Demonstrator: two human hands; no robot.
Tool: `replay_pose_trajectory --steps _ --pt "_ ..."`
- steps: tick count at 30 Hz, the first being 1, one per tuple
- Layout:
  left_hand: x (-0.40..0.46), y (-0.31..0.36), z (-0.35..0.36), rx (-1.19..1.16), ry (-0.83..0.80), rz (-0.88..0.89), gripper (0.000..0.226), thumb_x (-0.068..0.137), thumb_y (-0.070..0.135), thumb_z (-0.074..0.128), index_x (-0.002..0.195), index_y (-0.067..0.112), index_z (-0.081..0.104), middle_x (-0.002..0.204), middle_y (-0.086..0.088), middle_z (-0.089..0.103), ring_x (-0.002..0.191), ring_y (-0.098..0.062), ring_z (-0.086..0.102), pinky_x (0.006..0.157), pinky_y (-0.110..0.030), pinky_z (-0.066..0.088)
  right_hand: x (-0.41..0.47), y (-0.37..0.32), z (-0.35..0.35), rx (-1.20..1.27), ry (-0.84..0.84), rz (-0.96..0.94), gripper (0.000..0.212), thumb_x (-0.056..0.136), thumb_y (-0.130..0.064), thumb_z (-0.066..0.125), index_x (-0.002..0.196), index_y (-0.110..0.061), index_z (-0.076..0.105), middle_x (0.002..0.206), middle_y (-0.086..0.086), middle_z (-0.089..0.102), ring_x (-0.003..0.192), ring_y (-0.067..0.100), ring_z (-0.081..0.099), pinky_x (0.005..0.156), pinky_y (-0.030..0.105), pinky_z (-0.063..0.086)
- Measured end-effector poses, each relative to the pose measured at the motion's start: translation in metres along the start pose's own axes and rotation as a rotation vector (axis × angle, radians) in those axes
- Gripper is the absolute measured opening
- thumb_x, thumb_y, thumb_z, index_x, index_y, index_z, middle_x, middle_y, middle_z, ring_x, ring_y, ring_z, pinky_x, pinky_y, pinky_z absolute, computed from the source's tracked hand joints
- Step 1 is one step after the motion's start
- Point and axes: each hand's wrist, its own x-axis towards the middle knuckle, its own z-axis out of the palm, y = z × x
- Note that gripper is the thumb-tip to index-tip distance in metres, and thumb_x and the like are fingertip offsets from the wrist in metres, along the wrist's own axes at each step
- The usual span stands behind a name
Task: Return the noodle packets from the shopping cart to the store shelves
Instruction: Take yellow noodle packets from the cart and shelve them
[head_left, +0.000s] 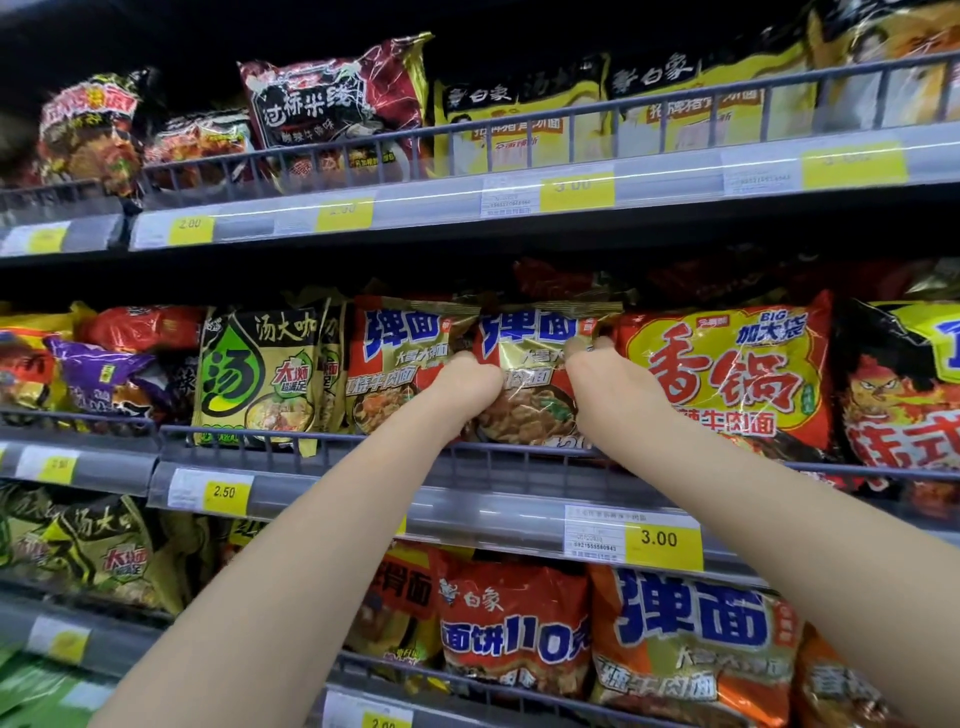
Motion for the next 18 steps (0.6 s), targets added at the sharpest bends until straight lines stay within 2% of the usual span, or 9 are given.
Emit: replay_pose_trajectory --steps 5,7,8,9,11,13,15,16,18 --pt "-0.001 -0.008 -0.009 0.042 0.050 0.097 0.032 0.091 0.009 0.048 0.123 0.003 0.046 0.092 -0.003 0.048 0.082 -0.017 0.045 0.065 -0.027 0.037 0.006 -0.002 0.001 -0.070 0.004 -0.023 0.064 0.080 0.011 0.060 0.135 -0.002 0.030 0.130 0.021 0.043 0.096 0.032 0.063 0.063 0.029 0.038" --pt "-0.002 -0.011 -0.012 0.045 0.046 0.104 0.020 0.091 0.007 0.049 0.111 0.008 0.047 0.079 0.003 0.043 0.068 -0.009 0.041 0.054 -0.021 0.033 0.008 -0.002 0.003 -0.105 0.021 -0.037 0.059 0.079 0.011 0.060 0.131 -0.001 0.034 0.123 0.019 0.047 0.078 0.028 0.060 0.059 0.028 0.037" --pt "-0.002 -0.012 -0.012 0.040 0.043 0.099 0.011 0.091 0.007 0.050 0.100 0.011 0.046 0.075 0.005 0.041 0.065 -0.006 0.038 0.053 -0.019 0.031 0.009 -0.002 0.005 -0.115 0.027 -0.043 0.056 0.078 0.012 0.059 0.128 -0.001 0.037 0.119 0.018 0.049 0.066 0.024 0.053 0.055 0.028 0.035" --pt "-0.003 -0.012 -0.013 0.036 0.032 0.099 0.011 0.091 0.006 0.050 0.088 0.015 0.044 0.074 0.006 0.039 0.063 -0.005 0.036 0.052 -0.018 0.030 0.010 -0.002 0.006 -0.121 0.031 -0.046 0.054 0.078 0.013 0.059 0.126 -0.001 0.038 0.116 0.018 0.049 0.057 0.020 0.045 0.049 0.028 0.033" --pt "-0.003 -0.014 -0.013 0.051 -0.002 0.117 0.030 0.090 0.005 0.049 0.071 0.023 0.035 0.073 0.008 0.037 0.062 -0.003 0.034 0.052 -0.017 0.029 0.012 -0.001 0.009 -0.131 0.039 -0.046 0.054 0.076 0.014 0.059 0.124 -0.002 0.039 0.115 0.018 0.050 0.049 0.017 0.036 0.045 0.027 0.031" --pt "-0.002 -0.014 -0.012 0.109 -0.022 0.130 0.030 0.089 0.006 0.049 0.070 0.024 0.034 0.075 0.006 0.041 0.064 -0.006 0.038 0.057 -0.018 0.035 0.012 -0.002 0.010 -0.141 0.055 -0.051 0.055 0.076 0.013 0.060 0.125 -0.002 0.039 0.116 0.018 0.049 0.058 0.022 0.051 0.053 0.029 0.036" --pt "-0.003 -0.012 -0.011 0.173 -0.042 0.150 0.018 0.088 0.006 0.047 0.076 0.019 0.042 0.086 -0.001 0.051 0.074 -0.015 0.048 0.067 -0.026 0.044 0.010 -0.002 0.011 -0.158 0.073 -0.061 0.056 0.077 0.012 0.059 0.127 -0.002 0.038 0.116 0.018 0.049 0.076 0.027 0.063 0.057 0.029 0.037" --pt "-0.003 -0.011 -0.010 0.217 -0.037 0.173 0.012 0.087 0.006 0.046 0.079 0.015 0.045 0.088 -0.005 0.052 0.076 -0.019 0.049 0.067 -0.029 0.044 0.010 -0.002 0.012 -0.172 0.084 -0.063 0.055 0.078 0.011 0.058 0.127 -0.003 0.038 0.116 0.017 0.049 0.081 0.027 0.065 0.057 0.028 0.038" --pt "-0.004 -0.012 -0.009 0.294 0.029 0.238 0.008 0.086 0.004 0.047 0.081 0.010 0.048 0.078 -0.006 0.052 0.066 -0.019 0.047 0.059 -0.027 0.042 0.009 -0.002 0.013 -0.206 0.096 -0.054 0.054 0.080 0.009 0.057 0.129 -0.003 0.037 0.118 0.017 0.049 0.085 0.026 0.066 0.057 0.028 0.038"
